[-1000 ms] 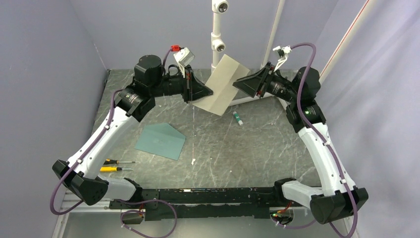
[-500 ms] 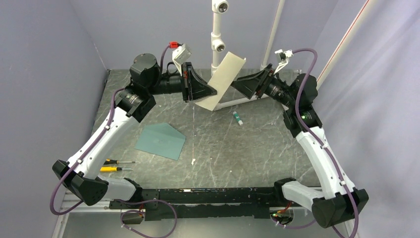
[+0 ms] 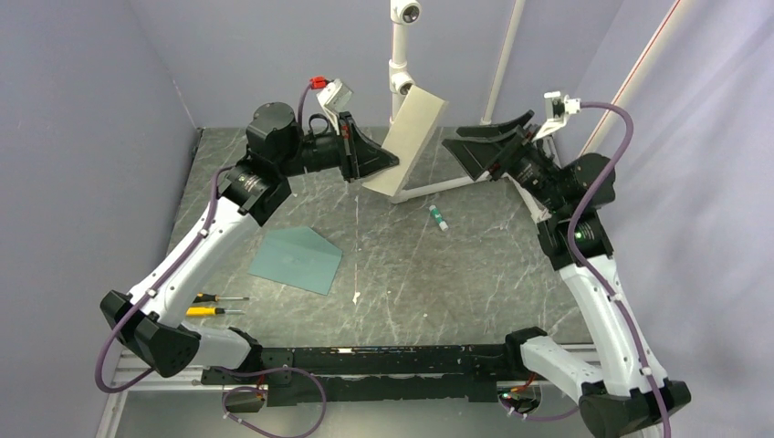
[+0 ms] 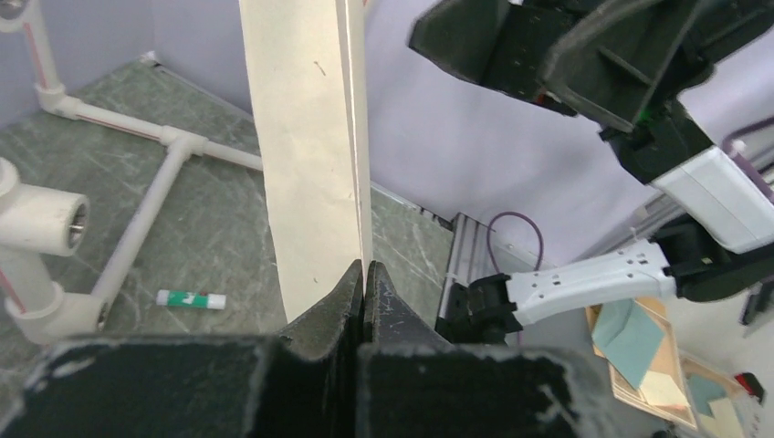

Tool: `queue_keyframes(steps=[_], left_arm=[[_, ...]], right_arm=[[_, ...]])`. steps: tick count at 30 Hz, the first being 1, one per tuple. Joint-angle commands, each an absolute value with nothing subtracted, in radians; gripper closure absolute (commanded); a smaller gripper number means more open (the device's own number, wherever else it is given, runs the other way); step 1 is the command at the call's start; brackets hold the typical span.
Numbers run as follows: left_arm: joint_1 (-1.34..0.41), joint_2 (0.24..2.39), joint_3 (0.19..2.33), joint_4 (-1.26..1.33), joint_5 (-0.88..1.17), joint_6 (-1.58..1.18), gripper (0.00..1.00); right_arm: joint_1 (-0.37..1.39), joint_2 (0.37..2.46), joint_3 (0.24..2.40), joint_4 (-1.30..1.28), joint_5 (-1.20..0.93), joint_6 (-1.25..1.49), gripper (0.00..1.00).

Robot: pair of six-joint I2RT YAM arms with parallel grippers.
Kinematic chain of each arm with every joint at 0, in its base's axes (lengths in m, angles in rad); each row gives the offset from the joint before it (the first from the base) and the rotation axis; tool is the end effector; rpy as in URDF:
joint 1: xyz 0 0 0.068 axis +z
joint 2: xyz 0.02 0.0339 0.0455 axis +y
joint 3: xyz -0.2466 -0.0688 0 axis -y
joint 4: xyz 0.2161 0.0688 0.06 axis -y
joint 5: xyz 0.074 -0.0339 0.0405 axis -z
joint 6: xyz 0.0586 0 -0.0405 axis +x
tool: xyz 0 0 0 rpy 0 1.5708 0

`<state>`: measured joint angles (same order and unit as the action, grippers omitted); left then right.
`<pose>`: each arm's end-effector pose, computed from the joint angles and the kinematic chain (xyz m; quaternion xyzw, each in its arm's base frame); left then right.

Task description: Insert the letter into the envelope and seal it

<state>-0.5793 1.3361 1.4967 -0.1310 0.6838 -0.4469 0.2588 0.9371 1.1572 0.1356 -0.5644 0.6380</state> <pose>0.2189 -0.1874 0.4507 0.2834 0.6389 -0.5353 0.4743 0.1733 0.0783 0.4610 -0.1212 0.5815 0.4851 0.6417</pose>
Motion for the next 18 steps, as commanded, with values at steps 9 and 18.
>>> queue_keyframes(steps=[9,18], left_arm=[[-0.581,1.37,1.524,-0.008,0.883,-0.516,0.98],[-0.581,1.368,1.518,-0.008,0.892,-0.495,0.98]], right_arm=[[0.307,1.116,1.227,0.343,-0.718,0.907,0.33],[0.326,1.188,1.212,0.565,-0.799,1.079,0.32]])
